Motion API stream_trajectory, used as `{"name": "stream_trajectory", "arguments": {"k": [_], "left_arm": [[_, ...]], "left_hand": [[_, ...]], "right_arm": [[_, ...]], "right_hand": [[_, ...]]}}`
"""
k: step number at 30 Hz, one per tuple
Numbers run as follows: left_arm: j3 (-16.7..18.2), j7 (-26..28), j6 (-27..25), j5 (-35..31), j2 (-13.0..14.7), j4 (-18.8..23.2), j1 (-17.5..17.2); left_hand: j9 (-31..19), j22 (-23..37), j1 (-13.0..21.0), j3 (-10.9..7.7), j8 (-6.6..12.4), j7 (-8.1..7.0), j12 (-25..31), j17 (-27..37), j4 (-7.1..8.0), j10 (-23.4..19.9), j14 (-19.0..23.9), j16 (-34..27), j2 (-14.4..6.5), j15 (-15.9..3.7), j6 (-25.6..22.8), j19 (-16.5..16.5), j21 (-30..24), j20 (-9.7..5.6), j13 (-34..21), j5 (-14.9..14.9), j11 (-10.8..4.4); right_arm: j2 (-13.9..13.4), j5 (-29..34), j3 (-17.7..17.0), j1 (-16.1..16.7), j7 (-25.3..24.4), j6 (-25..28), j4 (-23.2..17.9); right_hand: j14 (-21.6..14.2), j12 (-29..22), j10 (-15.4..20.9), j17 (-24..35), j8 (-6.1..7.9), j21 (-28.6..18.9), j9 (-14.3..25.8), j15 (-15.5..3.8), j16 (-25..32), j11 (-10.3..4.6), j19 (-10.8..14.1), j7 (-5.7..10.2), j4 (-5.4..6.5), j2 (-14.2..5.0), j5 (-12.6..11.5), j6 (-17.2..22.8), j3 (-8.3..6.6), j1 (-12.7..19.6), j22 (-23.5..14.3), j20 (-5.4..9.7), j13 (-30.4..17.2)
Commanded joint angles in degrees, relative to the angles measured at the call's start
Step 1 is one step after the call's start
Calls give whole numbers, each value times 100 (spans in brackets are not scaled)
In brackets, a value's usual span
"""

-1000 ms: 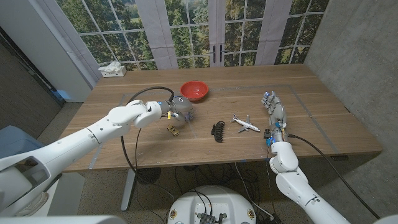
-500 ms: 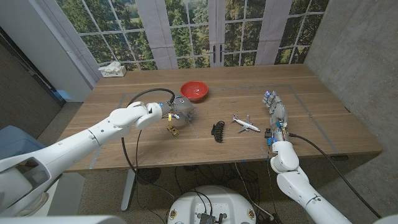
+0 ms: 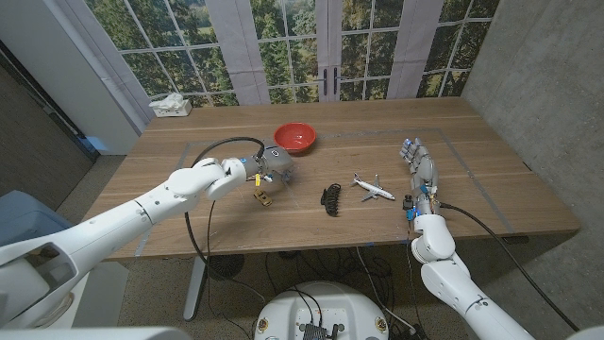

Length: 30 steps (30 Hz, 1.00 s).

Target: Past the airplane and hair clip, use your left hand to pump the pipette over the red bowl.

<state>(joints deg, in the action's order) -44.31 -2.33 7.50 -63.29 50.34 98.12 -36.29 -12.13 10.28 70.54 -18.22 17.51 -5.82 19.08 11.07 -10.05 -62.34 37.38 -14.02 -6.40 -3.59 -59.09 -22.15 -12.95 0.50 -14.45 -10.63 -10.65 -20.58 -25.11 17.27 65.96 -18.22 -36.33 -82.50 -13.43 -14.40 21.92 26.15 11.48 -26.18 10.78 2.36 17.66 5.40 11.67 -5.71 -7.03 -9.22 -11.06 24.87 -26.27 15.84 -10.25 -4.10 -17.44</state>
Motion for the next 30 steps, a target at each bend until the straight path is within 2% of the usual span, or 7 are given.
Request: {"name": "stream_trajectory", "arguments": {"k": [1,11,30], "left_arm": [[116,317,-399,17,-34,127,-97],[207,480,-648,32,-53,250,-158],[268,689,-908,-32,-97,412,-176]], "left_hand": [[-20,17,92,-37,12,3,45,20,-7,-245,85,-35,0,-1011,-51,-60,-22,-4,-105,-32,-166],[-25,19,103,-26,13,1,61,24,-1,-265,135,-39,2,-1013,-56,-77,-22,-13,-132,-33,-162],[-36,22,125,-3,14,-10,73,26,2,-268,184,-25,19,-1015,-60,-95,-18,-30,-177,-36,-161]], "right_arm": [[-53,165,-39,127,-209,150,-219],[-164,346,-62,250,-409,424,-508],[-672,1277,-112,607,-1186,1688,-1594]], "right_hand": [[-72,-15,78,16,41,3,26,-45,27,-41,39,43,-63,12,-39,60,-21,98,-17,-21,-10],[-86,-21,106,9,48,14,25,-50,28,-41,57,46,-117,16,-63,84,-59,172,-16,-54,-16],[-179,-41,196,-9,70,22,24,-109,55,-119,145,114,-230,52,-120,157,-136,355,-14,-86,-28]]}}
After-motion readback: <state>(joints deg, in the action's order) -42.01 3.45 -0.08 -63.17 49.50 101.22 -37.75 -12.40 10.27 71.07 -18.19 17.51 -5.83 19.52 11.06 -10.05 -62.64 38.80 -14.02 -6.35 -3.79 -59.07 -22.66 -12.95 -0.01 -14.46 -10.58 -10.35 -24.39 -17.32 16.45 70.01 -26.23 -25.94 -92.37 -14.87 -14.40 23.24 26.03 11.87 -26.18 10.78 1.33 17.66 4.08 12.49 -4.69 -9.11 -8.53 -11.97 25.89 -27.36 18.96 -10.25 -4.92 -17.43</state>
